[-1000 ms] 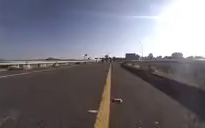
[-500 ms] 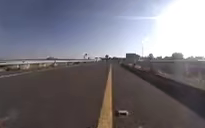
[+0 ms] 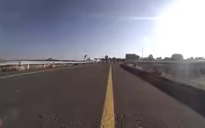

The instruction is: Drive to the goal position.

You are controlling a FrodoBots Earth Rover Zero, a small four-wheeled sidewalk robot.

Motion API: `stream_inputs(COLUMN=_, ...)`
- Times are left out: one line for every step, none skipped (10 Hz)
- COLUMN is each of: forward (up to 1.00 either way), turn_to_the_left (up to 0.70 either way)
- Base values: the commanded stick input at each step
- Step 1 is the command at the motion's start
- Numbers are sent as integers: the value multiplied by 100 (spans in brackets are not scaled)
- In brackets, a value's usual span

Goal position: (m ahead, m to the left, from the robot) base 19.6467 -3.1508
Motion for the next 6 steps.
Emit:
stream_inputs(forward=70, turn_to_the_left=0)
stream_inputs(forward=70, turn_to_the_left=0)
stream_inputs(forward=70, turn_to_the_left=0)
stream_inputs(forward=70, turn_to_the_left=0)
stream_inputs(forward=70, turn_to_the_left=0)
stream_inputs(forward=70, turn_to_the_left=0)
